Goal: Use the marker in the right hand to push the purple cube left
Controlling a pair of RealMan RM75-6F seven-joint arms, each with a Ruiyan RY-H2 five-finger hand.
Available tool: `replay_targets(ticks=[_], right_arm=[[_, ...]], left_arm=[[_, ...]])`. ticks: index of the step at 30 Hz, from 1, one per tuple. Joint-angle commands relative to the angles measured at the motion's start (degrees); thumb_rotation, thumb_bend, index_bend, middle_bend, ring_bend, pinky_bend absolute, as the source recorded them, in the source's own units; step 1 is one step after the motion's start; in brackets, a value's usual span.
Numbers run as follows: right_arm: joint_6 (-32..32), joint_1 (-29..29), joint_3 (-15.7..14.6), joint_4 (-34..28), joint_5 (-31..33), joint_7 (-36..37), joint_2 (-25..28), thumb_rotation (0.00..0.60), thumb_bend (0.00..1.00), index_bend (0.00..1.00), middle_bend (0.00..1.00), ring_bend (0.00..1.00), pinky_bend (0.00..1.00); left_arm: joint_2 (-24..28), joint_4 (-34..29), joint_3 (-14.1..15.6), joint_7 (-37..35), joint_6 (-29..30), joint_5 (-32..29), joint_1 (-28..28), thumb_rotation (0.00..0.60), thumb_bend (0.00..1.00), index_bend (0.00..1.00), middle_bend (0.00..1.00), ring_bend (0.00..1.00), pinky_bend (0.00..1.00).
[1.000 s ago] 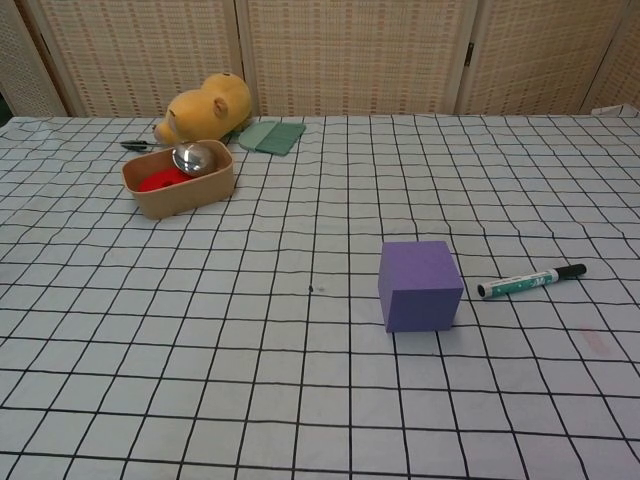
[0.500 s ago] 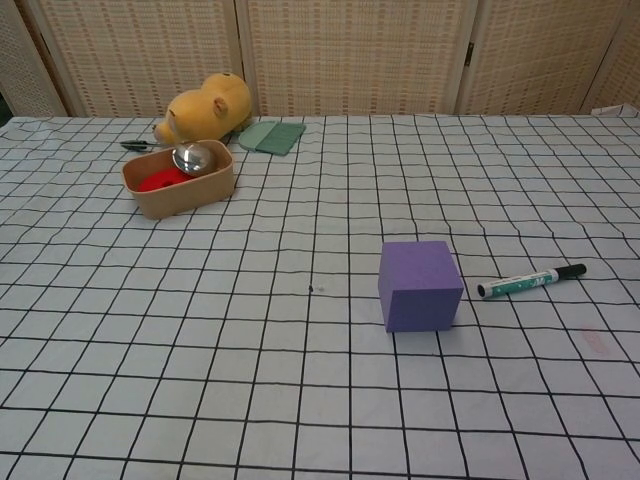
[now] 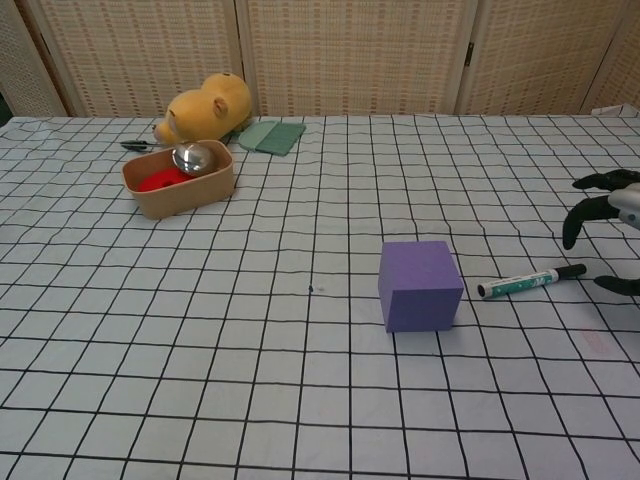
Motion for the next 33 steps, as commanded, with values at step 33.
replay_targets(ticks=[33], right_arm=[[-0.74,5.37,-1.81,11.08,0.19,-0.82,-10.87,0.6,0.24,0.52,0.43,0.11,0.0]], left_arm=[[0.33,2.29,-0.66,-4.36,0.06,-1.18,0.05,0.6,0.45,0.0,0.0,0.0,0.09]])
